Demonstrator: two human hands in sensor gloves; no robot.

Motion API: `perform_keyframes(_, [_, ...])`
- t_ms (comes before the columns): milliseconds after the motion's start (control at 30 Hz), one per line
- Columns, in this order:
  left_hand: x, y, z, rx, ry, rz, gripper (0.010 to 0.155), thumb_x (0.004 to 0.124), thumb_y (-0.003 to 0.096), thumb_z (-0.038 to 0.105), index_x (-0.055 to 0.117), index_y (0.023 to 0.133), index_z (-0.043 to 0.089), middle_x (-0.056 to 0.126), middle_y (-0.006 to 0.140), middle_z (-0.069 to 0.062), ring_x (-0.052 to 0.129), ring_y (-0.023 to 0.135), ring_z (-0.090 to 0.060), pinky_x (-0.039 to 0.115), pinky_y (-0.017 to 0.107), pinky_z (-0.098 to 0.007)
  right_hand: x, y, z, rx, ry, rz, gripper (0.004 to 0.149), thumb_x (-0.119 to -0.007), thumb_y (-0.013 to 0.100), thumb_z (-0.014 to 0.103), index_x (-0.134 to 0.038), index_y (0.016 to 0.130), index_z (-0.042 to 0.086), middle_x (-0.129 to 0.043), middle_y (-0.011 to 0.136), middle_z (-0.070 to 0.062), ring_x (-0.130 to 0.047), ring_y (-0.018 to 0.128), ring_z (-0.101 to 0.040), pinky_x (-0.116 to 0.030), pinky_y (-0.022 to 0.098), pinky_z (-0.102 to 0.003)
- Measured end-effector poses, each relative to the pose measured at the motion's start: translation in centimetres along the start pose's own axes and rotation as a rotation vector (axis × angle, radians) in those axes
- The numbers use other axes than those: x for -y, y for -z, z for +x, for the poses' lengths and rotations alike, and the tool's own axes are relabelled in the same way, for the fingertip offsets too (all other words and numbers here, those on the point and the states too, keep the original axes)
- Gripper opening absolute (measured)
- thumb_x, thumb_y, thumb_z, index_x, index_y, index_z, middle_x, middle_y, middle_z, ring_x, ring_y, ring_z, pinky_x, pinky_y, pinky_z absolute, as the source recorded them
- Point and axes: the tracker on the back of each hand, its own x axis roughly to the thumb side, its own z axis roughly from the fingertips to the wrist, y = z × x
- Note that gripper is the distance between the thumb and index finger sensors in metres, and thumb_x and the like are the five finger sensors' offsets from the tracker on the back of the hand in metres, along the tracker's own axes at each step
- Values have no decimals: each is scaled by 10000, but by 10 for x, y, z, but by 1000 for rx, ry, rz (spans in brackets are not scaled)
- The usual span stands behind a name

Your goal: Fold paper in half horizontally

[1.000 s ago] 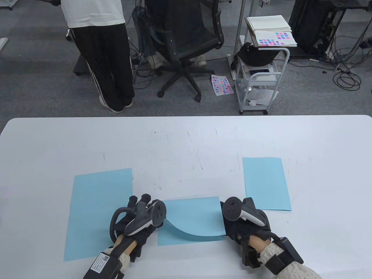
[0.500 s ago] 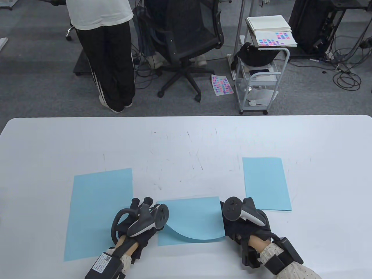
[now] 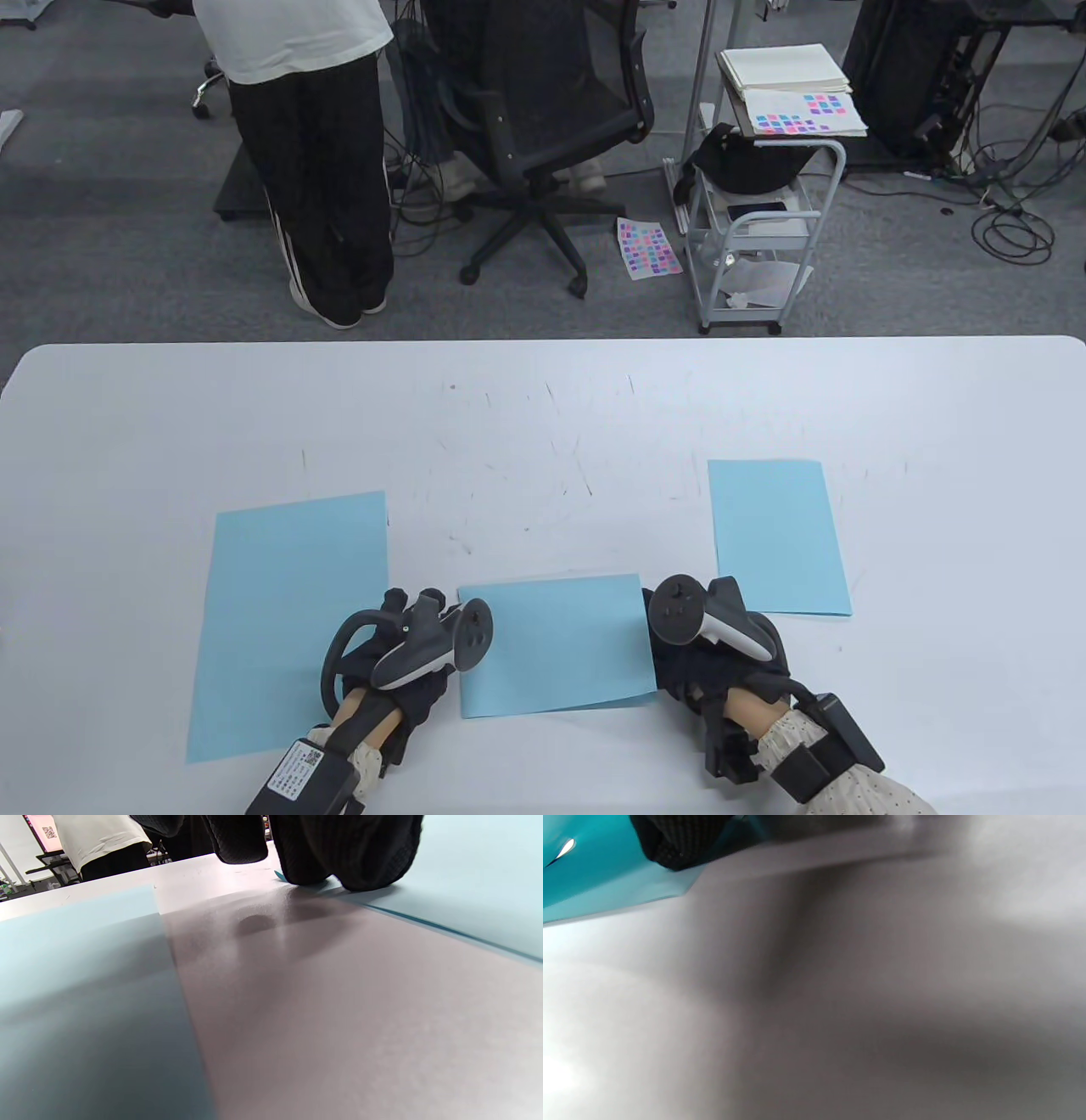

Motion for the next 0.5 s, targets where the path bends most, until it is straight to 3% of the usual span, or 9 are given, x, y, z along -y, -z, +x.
perform_keyframes(67, [1,0,0,-6,-16,-6,463,782,422,381,761,848,559,730,1070,294,646,1109,-108,514,862,-488,0,0,0,0,0,0,655,-700,461,422,-358,1014,494,-149,1151,213,-3,1060,-269,-66,726,-639])
perform_keyframes(133, [3,0,0,-8,-54,-25,494,768,390,481,734,880,540,711,1086,272,630,1115,-123,507,862,-495,0,0,0,0,0,0,656,-700,461,421,-356,1014,495,-148,1151,213,-3,1060,-269,-68,727,-639])
perform_keyframes(300, [10,0,8,10,-43,-107,771,735,309,640,496,1022,470,532,1174,167,528,1152,-173,452,874,-526,0,0,0,1,1,-2,653,-699,460,423,-358,1013,494,-150,1151,211,-3,1060,-269,-70,726,-640])
perform_keyframes(500, [17,3,12,-4,38,-135,871,693,280,659,338,1057,488,369,1210,176,445,1173,-187,422,880,-530,0,0,1,-3,-5,-3,657,-704,457,421,-360,1013,493,-155,1152,210,-10,1062,-273,-72,727,-641])
